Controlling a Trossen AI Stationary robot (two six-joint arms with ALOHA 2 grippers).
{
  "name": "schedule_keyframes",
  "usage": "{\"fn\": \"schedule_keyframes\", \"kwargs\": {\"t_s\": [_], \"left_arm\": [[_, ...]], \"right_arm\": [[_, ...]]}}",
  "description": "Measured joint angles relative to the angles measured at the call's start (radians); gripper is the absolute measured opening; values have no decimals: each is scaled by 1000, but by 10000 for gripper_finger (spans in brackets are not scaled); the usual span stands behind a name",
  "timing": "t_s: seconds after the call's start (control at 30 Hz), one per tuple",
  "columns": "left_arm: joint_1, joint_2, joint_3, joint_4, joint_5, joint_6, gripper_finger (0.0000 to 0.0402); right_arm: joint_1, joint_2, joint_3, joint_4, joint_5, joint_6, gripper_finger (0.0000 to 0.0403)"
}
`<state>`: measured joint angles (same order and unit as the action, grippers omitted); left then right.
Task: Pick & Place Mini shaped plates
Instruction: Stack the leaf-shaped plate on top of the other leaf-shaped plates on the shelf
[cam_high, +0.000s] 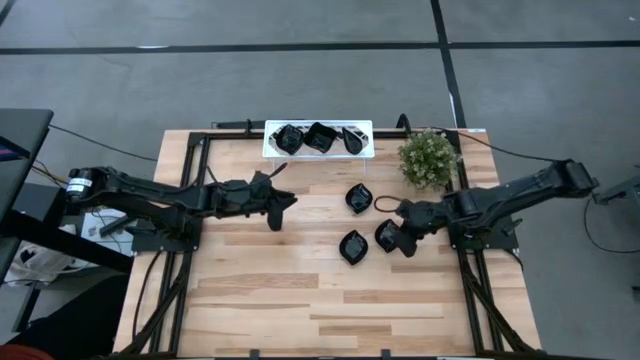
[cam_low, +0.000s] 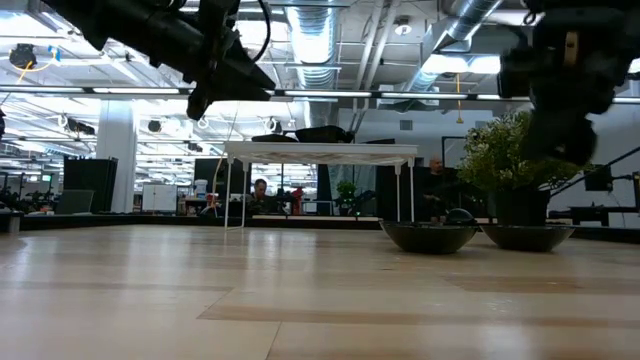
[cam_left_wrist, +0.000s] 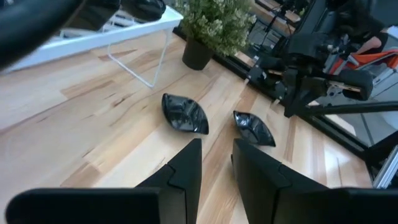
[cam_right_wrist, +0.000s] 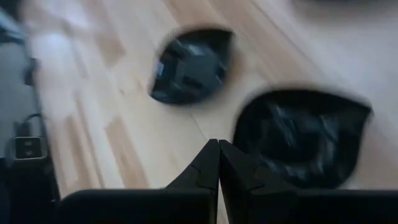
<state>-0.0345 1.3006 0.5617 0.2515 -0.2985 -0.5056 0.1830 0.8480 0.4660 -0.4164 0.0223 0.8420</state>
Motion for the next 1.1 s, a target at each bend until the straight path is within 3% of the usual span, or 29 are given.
{"fn": "schedule_keyframes", "kwargs": {"t_s": [0.33, 0.7, 1.1], "left_arm": [[-5, 0, -24, 11, 0, -24, 92], [-5, 0, -24, 21, 0, -23, 92], [-4, 0, -24, 35, 0, 2, 92]], "right_arm": [[53, 42, 0, -182, 0, 306, 1], [61, 41, 0, -255, -1, 442, 5], [-18, 48, 0, -302, 4, 468, 99]]}}
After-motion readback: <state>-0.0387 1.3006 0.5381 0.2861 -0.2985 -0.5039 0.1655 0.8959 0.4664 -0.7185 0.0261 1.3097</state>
